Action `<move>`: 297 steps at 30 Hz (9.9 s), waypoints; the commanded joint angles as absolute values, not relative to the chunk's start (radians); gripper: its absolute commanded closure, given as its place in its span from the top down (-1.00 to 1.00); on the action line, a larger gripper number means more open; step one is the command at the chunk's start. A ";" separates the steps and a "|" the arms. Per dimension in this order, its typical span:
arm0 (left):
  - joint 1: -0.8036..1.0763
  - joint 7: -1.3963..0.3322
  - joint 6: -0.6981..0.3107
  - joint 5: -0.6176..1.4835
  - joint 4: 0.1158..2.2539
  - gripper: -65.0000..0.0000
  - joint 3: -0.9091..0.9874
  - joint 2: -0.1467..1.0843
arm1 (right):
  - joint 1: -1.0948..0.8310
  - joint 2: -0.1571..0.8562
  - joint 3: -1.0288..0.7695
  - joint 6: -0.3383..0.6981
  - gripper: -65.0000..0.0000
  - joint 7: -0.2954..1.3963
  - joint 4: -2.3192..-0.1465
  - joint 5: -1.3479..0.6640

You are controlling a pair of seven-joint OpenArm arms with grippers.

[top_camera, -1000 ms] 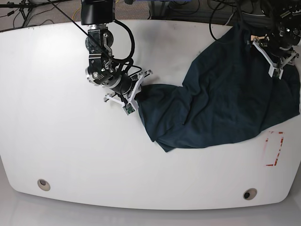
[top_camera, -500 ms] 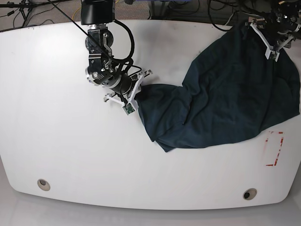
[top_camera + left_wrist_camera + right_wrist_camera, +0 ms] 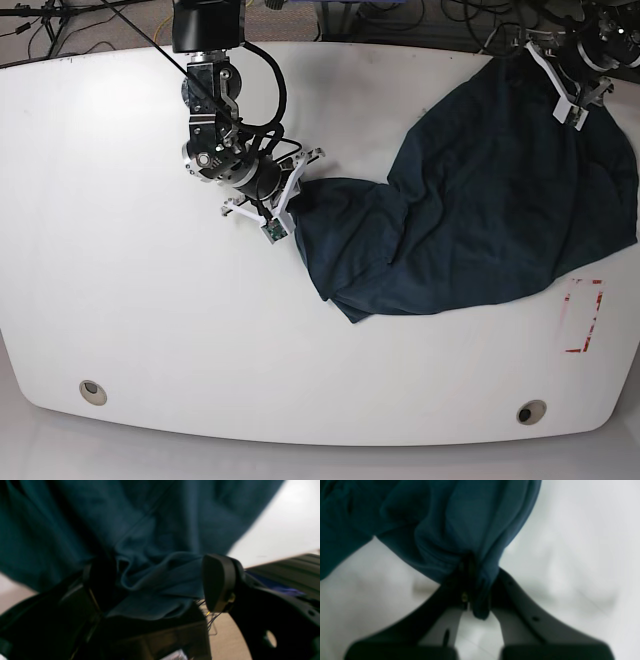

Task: Fold the T-shirt properly
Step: 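Raise the left gripper with the shirt while the right gripper holds its edge, then pull both grippers apart to stretch the shirt and lift it, then lay the stretched shirt down, dragging both grippers back across the table, then open both grippers and release the shirt's collar edge, then move the right gripper along the shirt side toward its hem corner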

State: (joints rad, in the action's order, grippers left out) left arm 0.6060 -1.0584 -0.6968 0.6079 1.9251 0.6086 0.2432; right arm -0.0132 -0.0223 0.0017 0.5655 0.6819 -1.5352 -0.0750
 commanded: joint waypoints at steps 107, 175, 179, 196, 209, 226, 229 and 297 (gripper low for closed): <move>-0.846 -1.396 -0.599 0.246 1.960 -1.00 0.479 0.242 | 0.777 0.430 -0.148 0.621 -0.94 0.782 -1.670 -0.208; 0.318 -1.360 -0.605 0.443 1.937 -1.00 0.558 0.300 | -0.452 0.154 -0.470 0.698 -0.95 0.909 -1.979 -0.205; 0.351 -1.360 -0.605 0.441 1.934 -1.00 0.558 0.325 | -0.489 0.154 -0.470 0.698 -0.94 0.909 -1.979 -0.205; 0.450 -1.360 -0.604 0.441 1.934 -0.78 0.547 0.357 | -0.515 0.113 -0.470 0.698 0.43 0.909 -1.980 -0.214; 0.415 -1.362 -0.602 0.450 1.937 0.42 0.503 0.372 | -0.427 0.085 -0.467 0.698 0.59 0.911 -2.034 -0.214; 0.082 -1.368 -0.604 0.450 1.939 0.26 0.506 0.369 | -0.085 0.166 -0.469 0.698 0.59 0.944 -1.936 -0.203; 0.038 -1.368 -0.604 0.450 1.937 0.26 0.506 0.371 | -0.041 0.193 -0.469 0.698 0.59 0.986 -1.917 -0.203; -0.021 -1.363 -0.496 0.443 1.926 0.26 0.550 0.288 | 0.694 0.326 -0.025 0.582 0.61 0.099 -0.424 -0.203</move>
State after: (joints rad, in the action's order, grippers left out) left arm -0.0063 -1.3830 -0.4942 0.4355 1.9110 0.5453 0.2745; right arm 0.6586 0.3149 -0.0284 0.5785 0.1352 -0.4175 -0.1875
